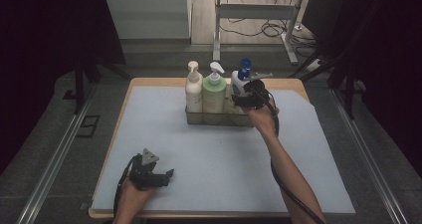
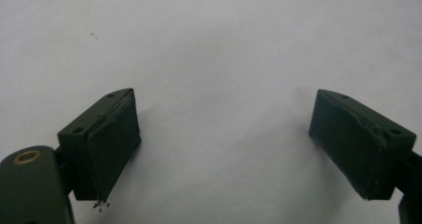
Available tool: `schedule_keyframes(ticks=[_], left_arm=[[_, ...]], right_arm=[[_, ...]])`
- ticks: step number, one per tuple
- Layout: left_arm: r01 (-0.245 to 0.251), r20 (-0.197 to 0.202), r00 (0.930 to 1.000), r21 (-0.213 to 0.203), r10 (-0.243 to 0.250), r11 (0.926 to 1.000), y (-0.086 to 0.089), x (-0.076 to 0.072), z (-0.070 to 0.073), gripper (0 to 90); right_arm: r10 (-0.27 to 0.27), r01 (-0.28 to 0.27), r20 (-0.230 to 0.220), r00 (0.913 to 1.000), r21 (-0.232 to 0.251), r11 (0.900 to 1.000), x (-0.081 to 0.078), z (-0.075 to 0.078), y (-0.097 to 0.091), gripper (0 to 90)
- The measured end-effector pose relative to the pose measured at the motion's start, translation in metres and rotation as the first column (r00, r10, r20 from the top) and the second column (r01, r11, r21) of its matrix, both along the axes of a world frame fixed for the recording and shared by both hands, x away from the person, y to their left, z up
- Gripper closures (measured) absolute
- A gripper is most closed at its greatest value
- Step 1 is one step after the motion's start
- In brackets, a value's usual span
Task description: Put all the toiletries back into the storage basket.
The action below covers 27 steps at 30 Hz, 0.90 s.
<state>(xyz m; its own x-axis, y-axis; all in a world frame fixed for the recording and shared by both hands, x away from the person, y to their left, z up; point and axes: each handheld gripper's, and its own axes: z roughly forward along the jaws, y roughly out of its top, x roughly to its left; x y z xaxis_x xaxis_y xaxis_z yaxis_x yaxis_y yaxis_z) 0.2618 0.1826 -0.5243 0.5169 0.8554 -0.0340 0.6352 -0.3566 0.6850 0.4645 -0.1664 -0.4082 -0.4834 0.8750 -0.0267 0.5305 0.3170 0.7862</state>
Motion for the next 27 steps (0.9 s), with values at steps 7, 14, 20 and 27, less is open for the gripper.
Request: schedule_keyframes(ticks=[7,14,20,27], left_arm=[[0.0,0.0,1.0,0.0,0.0,1.0,0.0,0.0,0.0,12.1],[0.0,0.0,1.0,0.001,0.0,1.0,0.0,0.0,0.0,12.1],[0.0,0.0,1.0,0.002,0.0,1.0,0.0,0.0,0.0,12.1],[0.0,0.0,1.0,0.001,0.0,1.0,0.0,0.0,0.0,12.1]], right_arm=[[0.019,-0.019,0.01,0.9998,0.011,0.9998,-0.009,0.003,-0.006,33.5],[0.05,-0.049,-0.011,0.9987,0.04,0.998,-0.019,0.002,-0.017,33.0],[0.078,-0.077,-0.015,0.9968,0.044,0.9961,-0.03,0.001,-0.024,32.9],[0.105,-0.104,-0.02,0.9943,0.046,0.9935,-0.041,-0.002,-0.031,36.6]])
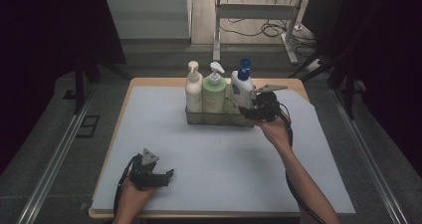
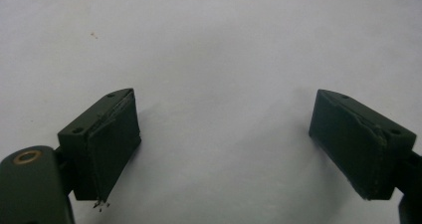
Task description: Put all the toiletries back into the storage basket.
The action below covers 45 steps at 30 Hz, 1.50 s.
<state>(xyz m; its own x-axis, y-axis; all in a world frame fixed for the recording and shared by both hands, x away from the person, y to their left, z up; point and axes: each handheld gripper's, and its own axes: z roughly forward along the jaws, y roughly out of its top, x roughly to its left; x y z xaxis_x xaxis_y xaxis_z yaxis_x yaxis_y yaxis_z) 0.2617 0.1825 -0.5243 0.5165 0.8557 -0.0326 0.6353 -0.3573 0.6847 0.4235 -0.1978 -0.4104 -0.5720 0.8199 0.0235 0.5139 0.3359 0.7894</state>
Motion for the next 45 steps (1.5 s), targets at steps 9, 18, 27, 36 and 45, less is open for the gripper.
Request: schedule_keyframes(ticks=[9,18,27,36,45], left_arm=[[0.0,0.0,1.0,0.0,0.0,1.0,0.0,0.0,0.0,12.1],[0.0,0.0,1.0,0.001,0.0,1.0,0.0,0.0,0.0,12.1],[0.0,0.0,1.0,0.0,0.0,1.0,0.0,0.0,0.0,12.1],[0.0,-0.001,1.0,0.0,0.0,1.0,0.0,0.0,0.0,12.1],[0.0,-0.001,1.0,0.0,0.0,1.0,0.0,0.0,0.0,12.1]], right_arm=[[0.006,-0.006,0.005,1.0,-0.018,0.9998,-0.012,-0.002,-0.01,43.8],[-0.041,0.041,-0.006,0.9991,-0.021,0.9989,-0.006,-0.009,-0.024,67.0],[-0.096,0.095,-0.022,0.9952,-0.039,0.9947,0.013,-0.019,-0.023,88.8],[-0.122,0.119,-0.047,0.9914,-0.061,0.991,0.032,-0.027,-0.016,89.8],[-0.106,0.104,-0.081,0.9911,-0.024,0.9943,0.047,-0.03,-0.017,89.7]])
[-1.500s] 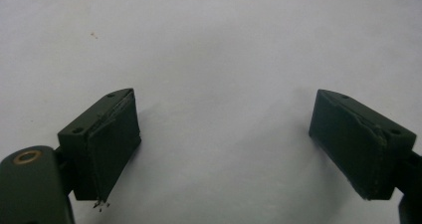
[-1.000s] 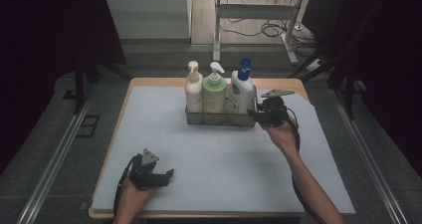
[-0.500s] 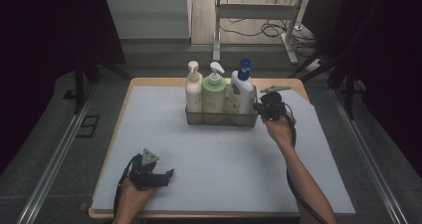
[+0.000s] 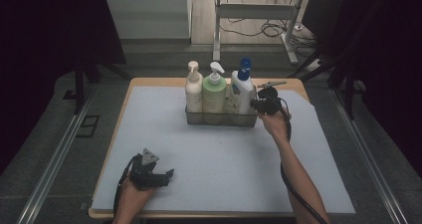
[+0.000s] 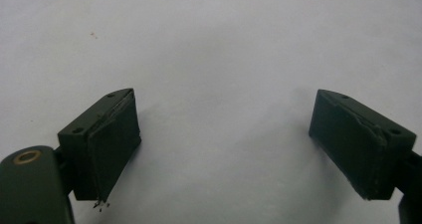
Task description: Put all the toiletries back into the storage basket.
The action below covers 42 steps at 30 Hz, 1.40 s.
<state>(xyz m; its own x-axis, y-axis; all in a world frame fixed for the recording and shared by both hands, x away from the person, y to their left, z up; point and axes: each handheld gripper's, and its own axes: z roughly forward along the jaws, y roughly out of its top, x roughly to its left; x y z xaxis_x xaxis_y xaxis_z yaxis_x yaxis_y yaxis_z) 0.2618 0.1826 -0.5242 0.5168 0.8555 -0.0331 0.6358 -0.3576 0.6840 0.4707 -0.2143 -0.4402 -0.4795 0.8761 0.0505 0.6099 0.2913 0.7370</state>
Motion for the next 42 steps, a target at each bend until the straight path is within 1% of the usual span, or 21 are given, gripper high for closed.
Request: schedule_keyframes(ticks=[2,4,10,15,17,20,26,33,37,39,42], left_arm=[[0.0,0.0,1.0,0.0,0.0,1.0,0.0,0.0,0.0,12.1],[0.0,0.0,1.0,0.0,0.0,1.0,0.0,0.0,0.0,12.1],[0.0,0.0,1.0,0.0,0.0,1.0,0.0,0.0,0.0,12.1],[0.0,0.0,1.0,0.0,0.0,1.0,0.0,0.0,0.0,12.1],[0.0,0.0,1.0,0.0,0.0,1.0,0.0,0.0,0.0,12.1],[0.0,0.0,1.0,0.0,0.0,1.0,0.0,0.0,0.0,12.1],[0.0,0.0,1.0,0.0,0.0,1.0,0.0,0.0,0.0,12.1],[0.0,0.0,1.0,0.0,0.0,1.0,0.0,0.0,0.0,12.1],[0.0,0.0,1.0,0.0,0.0,1.0,0.0,0.0,0.0,12.1],[0.0,0.0,1.0,0.0,0.0,1.0,0.0,0.0,0.0,12.1],[0.0,0.0,1.0,0.0,0.0,1.0,0.0,0.0,0.0,12.1]], right_arm=[[0.009,-0.009,-0.006,0.9999,0.004,1.0,0.002,-0.001,0.0,89.7],[0.011,-0.011,-0.008,0.9999,-0.002,0.9999,0.002,-0.002,0.002,89.8],[0.009,-0.009,-0.02,0.9998,-0.002,1.0,0.002,-0.004,0.002,89.8],[0.021,-0.021,-0.027,0.9994,0.002,0.9998,0.001,-0.005,0.004,89.8],[0.025,-0.025,-0.025,0.9994,0.004,0.9997,0.001,-0.006,0.007,89.7],[0.031,-0.031,-0.027,0.9992,-0.004,0.9995,0.0,-0.006,0.01,89.7],[0.037,-0.037,-0.037,0.9986,-0.002,0.9993,0.0,-0.008,0.012,89.7],[0.049,-0.049,-0.037,0.9981,-0.005,0.9988,-0.002,-0.01,0.017,89.7],[0.063,-0.062,-0.05,0.9968,0.021,0.9978,-0.002,-0.011,0.018,89.6],[0.076,-0.075,-0.052,0.9958,0.025,0.9969,-0.003,-0.011,0.02,89.6],[0.076,-0.076,-0.047,0.996,0.01,0.9971,-0.004,-0.011,0.024,89.8]])
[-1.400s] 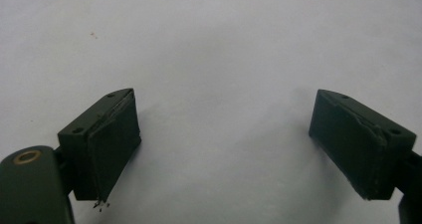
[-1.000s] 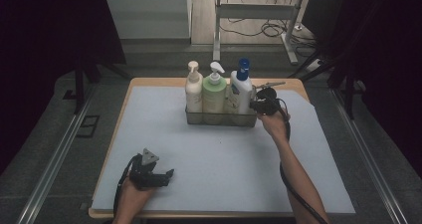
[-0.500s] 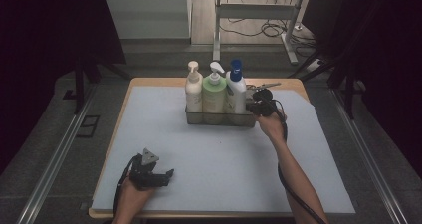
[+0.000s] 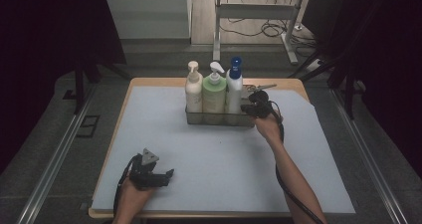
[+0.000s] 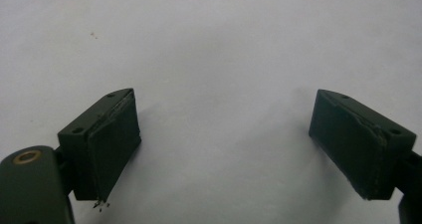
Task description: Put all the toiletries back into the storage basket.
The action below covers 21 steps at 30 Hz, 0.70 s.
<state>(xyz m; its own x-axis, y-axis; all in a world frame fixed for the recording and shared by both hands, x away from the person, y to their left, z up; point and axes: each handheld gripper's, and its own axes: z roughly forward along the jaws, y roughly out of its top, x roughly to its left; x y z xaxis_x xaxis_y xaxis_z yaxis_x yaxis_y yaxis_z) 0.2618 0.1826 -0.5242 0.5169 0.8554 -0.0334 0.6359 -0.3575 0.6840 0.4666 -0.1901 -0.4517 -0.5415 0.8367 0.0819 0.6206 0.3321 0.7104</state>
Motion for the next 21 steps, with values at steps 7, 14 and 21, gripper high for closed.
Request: schedule_keyframes(ticks=[7,14,21], left_arm=[[0.0,0.0,1.0,0.0,0.0,1.0,0.0,0.0001,0.0,12.1],[0.0,0.0,1.0,0.0,0.0,1.0,0.0,0.0001,0.0,12.1],[0.0,0.0,1.0,0.0,0.0,1.0,0.0,0.0001,0.0,12.1]], right_arm=[[0.0,0.0,-0.006,1.0,0.016,0.9999,-0.001,-0.0001,0.0003,89.9],[0.007,-0.007,-0.008,0.9999,0.015,0.9999,-0.0031,0.0002,0.0026,89.9],[0.001,-0.001,-0.005,1.0,0.016,0.9999,-0.0029,-0.0007,0.0024,88.2]])
